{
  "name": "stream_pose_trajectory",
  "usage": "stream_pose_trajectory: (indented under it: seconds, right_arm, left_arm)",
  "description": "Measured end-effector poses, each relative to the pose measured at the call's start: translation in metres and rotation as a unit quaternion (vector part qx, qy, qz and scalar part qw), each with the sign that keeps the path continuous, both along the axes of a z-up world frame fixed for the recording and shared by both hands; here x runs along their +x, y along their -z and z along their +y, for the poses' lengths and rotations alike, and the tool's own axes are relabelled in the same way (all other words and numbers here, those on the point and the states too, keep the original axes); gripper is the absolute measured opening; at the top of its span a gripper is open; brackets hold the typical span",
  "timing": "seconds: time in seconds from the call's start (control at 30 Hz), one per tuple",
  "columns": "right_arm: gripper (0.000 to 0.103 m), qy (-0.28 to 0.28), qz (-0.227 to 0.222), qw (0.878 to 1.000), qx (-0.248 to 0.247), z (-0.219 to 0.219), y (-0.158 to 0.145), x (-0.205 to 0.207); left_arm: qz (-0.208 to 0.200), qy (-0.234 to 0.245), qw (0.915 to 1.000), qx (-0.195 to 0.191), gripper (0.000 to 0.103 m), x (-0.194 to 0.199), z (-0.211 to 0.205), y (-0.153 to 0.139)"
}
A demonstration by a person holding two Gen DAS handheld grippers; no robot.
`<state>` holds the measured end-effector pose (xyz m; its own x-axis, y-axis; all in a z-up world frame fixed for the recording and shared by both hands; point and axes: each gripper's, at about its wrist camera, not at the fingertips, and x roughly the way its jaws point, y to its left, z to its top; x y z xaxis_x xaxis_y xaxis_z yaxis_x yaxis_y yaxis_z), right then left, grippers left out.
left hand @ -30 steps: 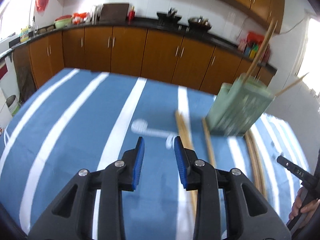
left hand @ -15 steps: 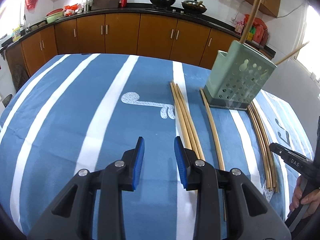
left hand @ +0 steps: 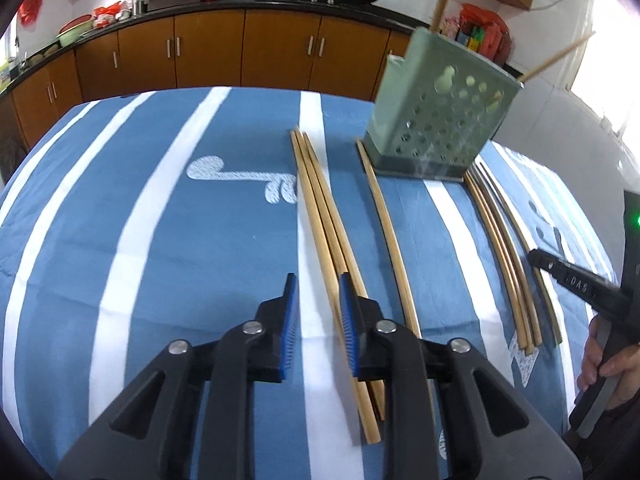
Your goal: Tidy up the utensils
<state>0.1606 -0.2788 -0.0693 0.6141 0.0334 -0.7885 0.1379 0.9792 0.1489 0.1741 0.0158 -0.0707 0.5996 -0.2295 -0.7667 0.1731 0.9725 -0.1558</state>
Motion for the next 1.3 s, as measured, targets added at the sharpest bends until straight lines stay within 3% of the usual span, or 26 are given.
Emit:
stream_pose_trajectory:
  seconds: [0.23, 0.53, 0.57, 0.97, 1.3]
  right_arm:
    - [0.008, -0.002, 0.0, 1.0, 0.0, 0.001, -0.001, 0.001]
    - [0.008, -0.009, -0.001, 1.0, 0.003, 0.002, -0.001, -0.003]
    - [0.008, -0.01, -0.003, 1.0, 0.001, 0.002, 0.0, -0.004]
    - [0.008, 0.0, -0.017, 1.0, -0.017, -0.004, 0.001, 0.003]
    - [0.008, -0.001, -0.022, 1.0, -0.017, -0.006, 0.001, 0.002]
  left_arm:
    - [0.009, 0.011, 0.9998, 0.016, 0.017, -0.001, -0.01, 0.009]
    - [0.0, -0.01, 0.999, 0.043, 0.015, 0.007, -0.015, 0.012]
    - [-0.001, -0.012, 0.9989, 0.046, 0.011, 0.007, -0.015, 0.012]
    - [0.001, -0.083, 0.9951, 0.054, 0.008, 0.032, 0.037, 0.009]
    - [-0.003, -0.083, 0.9957, 0.041, 0.01, 0.031, 0.043, 0.009]
